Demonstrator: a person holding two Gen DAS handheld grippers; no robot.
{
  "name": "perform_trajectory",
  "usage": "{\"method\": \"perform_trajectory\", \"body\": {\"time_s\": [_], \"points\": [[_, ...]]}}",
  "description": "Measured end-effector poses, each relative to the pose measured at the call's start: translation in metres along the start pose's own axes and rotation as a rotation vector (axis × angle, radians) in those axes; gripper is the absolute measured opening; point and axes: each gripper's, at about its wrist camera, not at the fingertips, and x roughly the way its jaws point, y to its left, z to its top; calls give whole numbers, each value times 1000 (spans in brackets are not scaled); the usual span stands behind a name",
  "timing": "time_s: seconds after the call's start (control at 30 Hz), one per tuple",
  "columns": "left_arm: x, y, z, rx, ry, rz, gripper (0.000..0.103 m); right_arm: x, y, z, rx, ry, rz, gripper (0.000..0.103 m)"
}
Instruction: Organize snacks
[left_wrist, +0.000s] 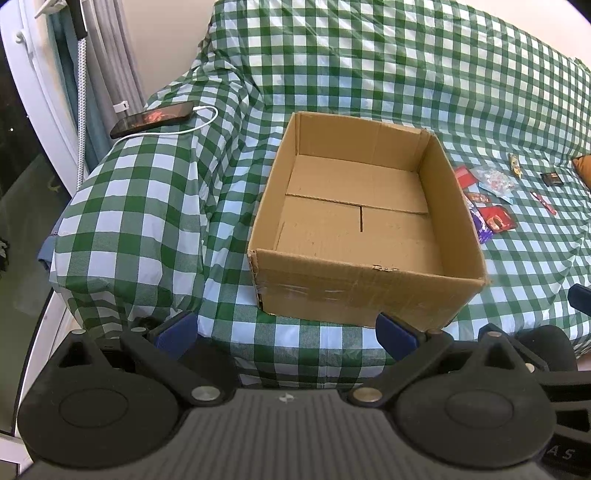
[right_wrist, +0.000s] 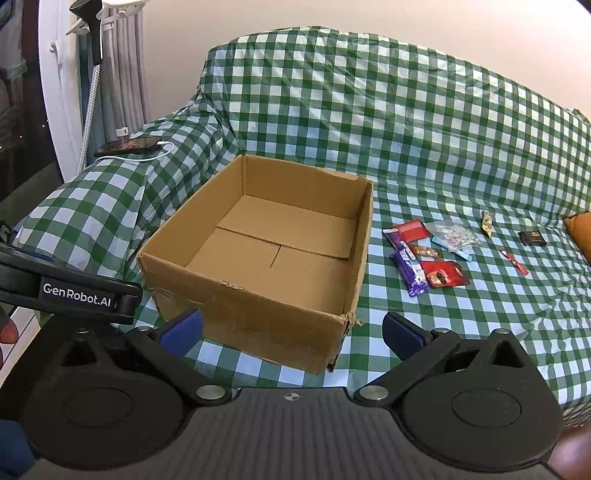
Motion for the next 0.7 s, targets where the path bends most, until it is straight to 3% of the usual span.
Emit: {"method": "perform_trajectory", "body": {"time_s": [0.37,0.7], "points": [[10,-1,7,13,24,12,103,18,-15,2,42,46,-8,103],[14,-13,26,36,20,25,103,27,-40,4,105,37,-50,103]]}}
